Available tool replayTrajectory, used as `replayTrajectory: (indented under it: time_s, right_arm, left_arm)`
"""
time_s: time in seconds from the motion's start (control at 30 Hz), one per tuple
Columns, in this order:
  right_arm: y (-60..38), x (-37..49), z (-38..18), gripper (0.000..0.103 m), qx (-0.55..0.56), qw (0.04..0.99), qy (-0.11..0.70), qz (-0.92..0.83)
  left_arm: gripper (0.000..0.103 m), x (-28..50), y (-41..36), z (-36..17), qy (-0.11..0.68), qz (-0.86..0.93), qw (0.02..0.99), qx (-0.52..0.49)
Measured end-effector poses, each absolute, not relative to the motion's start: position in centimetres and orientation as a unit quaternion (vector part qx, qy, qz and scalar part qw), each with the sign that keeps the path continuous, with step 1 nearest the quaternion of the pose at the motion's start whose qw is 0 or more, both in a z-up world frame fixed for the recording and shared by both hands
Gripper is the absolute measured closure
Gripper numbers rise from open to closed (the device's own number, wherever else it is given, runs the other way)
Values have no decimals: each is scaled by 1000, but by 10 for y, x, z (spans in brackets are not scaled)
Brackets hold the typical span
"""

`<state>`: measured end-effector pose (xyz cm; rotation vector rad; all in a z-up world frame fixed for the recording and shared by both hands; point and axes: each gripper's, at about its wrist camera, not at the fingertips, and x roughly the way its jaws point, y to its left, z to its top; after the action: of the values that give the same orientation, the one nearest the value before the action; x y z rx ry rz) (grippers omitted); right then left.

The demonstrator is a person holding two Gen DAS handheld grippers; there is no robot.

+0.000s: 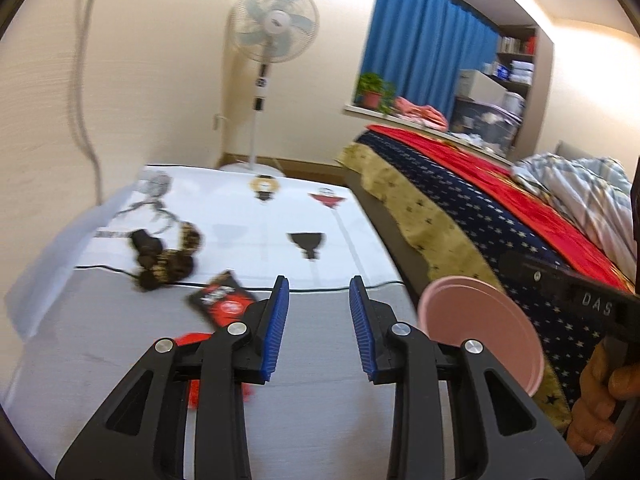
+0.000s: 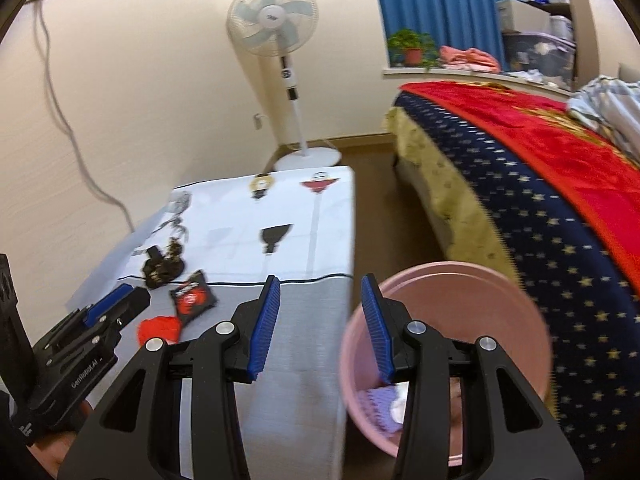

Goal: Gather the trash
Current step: 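Move both open tools back over the red bag on the board, then grasp the red bag with the right tool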

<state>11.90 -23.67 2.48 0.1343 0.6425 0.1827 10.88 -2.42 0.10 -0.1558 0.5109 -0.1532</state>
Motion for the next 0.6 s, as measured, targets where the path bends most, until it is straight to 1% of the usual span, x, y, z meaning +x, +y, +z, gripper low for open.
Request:
replayTrajectory:
  time_s: [0.13,0.33,0.4,0.5,0.6]
  right_arm:
    - [-203,124,16,60,65,939,317,121]
    - [-153,130,-2,59,51,927,330,170]
    - [-141,133,-10,50,53,922,338,183]
    - [-120,137,-23,46,49,912,351,206]
    - [-99,140,-38,38,42,901,368,227]
  left_arm:
    - [76,105,5,4,247,-27,965,-88]
    - [76,102,52,10,246,42,962,-110]
    - [76,101,67,14,243,60,961,-120]
    - [76,97,86,20,236,84,959,-131]
    - [76,96,99,22,232,101,957,-140]
